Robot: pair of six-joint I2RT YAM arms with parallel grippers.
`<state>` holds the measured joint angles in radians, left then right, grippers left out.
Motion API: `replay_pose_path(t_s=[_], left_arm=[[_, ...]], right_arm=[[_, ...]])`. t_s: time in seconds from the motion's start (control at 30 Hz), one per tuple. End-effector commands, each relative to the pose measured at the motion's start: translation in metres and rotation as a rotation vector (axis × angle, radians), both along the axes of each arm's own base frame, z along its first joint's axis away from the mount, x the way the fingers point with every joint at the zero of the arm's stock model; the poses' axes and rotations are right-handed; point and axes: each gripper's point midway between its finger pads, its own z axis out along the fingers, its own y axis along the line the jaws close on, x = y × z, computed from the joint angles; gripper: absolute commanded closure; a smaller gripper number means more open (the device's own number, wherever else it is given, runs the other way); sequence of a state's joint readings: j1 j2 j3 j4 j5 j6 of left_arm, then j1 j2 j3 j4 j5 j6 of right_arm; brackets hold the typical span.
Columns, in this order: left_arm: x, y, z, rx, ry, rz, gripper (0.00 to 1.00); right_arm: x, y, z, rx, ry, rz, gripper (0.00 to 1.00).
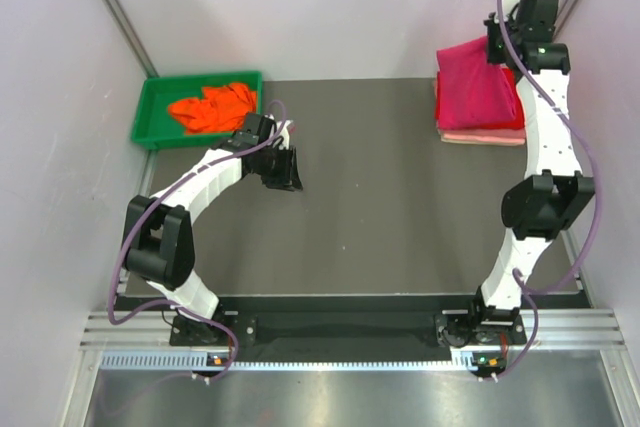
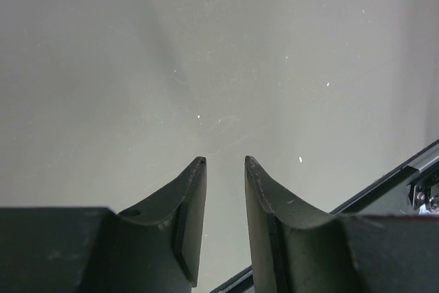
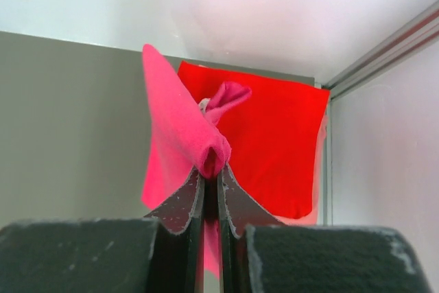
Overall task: Fold and stack the t-shirts
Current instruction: Neatly place the folded tshirt to the corner
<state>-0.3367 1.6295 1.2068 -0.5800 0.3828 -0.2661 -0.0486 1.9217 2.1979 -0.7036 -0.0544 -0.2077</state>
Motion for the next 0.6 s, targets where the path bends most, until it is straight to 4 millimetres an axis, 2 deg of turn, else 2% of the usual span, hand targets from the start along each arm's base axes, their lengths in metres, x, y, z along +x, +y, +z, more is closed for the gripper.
replay_pose_path(t_s=[0.0, 0.13, 0.17, 0.23, 0.27, 0.4, 0.43, 0.47, 0.53, 0.57], left_arm=[[0.005, 0.000, 0.016, -0.006, -0.058, -0.007, 0.66], [0.004, 0.000, 0.016, -0.009, -0.054, -0.009, 0.66], [0.005, 0.001, 0.014, -0.002, -0.053, -0.005, 0.66], [0.005, 0.001, 0.012, 0.002, -0.049, -0.005, 0.66], [0.005, 0.001, 0.011, 0.003, -0.044, -0.005, 0.66], [0.006, 0.001, 0.008, 0.007, -0.034, -0.005, 0.66], [0.006, 0.001, 0.007, 0.007, -0.033, -0.005, 0.66], [0.006, 0.000, 0.007, 0.003, -0.029, -0.008, 0.66], [0.005, -0.001, 0.006, -0.002, -0.026, -0.011, 0.66], [0.005, 0.000, 0.006, 0.002, -0.027, -0.008, 0.66]], right_arm=[[0.019, -0.015, 0.019, -0.005, -0.077, -0.003, 1.00], [0.038, -0.044, 0.006, 0.000, -0.079, -0.035, 1.00], [0.044, -0.054, -0.005, 0.000, -0.067, -0.050, 1.00], [0.053, -0.064, -0.012, -0.011, -0.076, -0.057, 1.00], [0.060, -0.070, -0.022, -0.015, -0.068, -0.064, 1.00], [0.078, -0.098, -0.032, -0.005, -0.093, -0.100, 1.00], [0.082, -0.110, -0.030, 0.001, -0.121, -0.116, 1.00], [0.089, -0.112, -0.037, 0.016, -0.126, -0.107, 1.00], [0.098, -0.119, -0.038, 0.026, -0.158, -0.112, 1.00], [0.104, -0.120, -0.051, 0.022, -0.148, -0.102, 1.00]])
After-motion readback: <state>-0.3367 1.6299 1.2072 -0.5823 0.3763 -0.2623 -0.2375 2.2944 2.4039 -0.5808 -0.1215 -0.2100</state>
